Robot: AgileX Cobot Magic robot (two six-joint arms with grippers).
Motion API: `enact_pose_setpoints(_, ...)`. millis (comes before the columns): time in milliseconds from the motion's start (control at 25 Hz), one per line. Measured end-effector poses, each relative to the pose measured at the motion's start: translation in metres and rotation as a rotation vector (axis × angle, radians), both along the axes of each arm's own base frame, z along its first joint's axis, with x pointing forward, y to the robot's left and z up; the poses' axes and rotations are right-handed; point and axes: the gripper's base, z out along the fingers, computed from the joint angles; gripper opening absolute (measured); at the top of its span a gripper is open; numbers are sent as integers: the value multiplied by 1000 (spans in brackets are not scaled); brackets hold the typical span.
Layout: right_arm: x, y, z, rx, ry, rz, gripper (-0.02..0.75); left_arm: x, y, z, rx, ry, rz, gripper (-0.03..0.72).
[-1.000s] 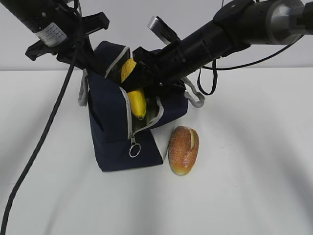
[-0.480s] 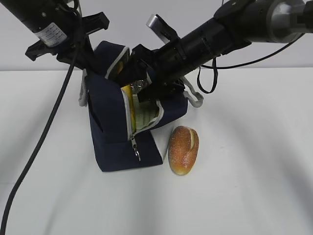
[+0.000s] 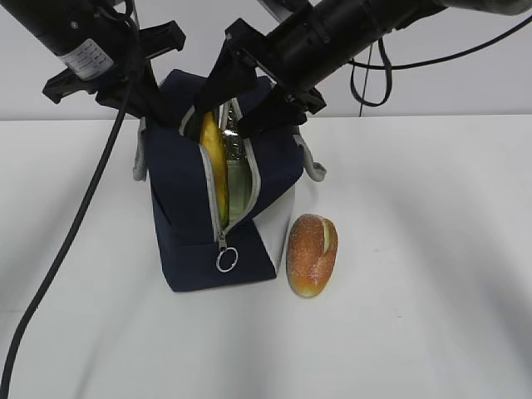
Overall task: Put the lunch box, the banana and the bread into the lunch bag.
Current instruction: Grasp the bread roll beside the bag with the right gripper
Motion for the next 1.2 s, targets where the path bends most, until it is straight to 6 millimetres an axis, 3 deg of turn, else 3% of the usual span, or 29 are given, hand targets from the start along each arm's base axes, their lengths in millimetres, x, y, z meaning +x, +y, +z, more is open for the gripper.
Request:
enact_pose_setpoints(240,-16,-21,31,-206,-47,-81,573,0,1,0,9,-2,-1,-1)
enact_pose_setpoints(560,-28,-46,43,-433,-65,-210,564,0,1,-1,18,-5,-1,-1)
enact_pose_setpoints(720,-44,-54,34,-470,-42,-224,557,0,1,-1,19,-5,-1,-1)
enact_pose_setpoints(1200,-97,-77,-16,-497,-34,-333,554,0,2,-1,20,-4,-2,-1)
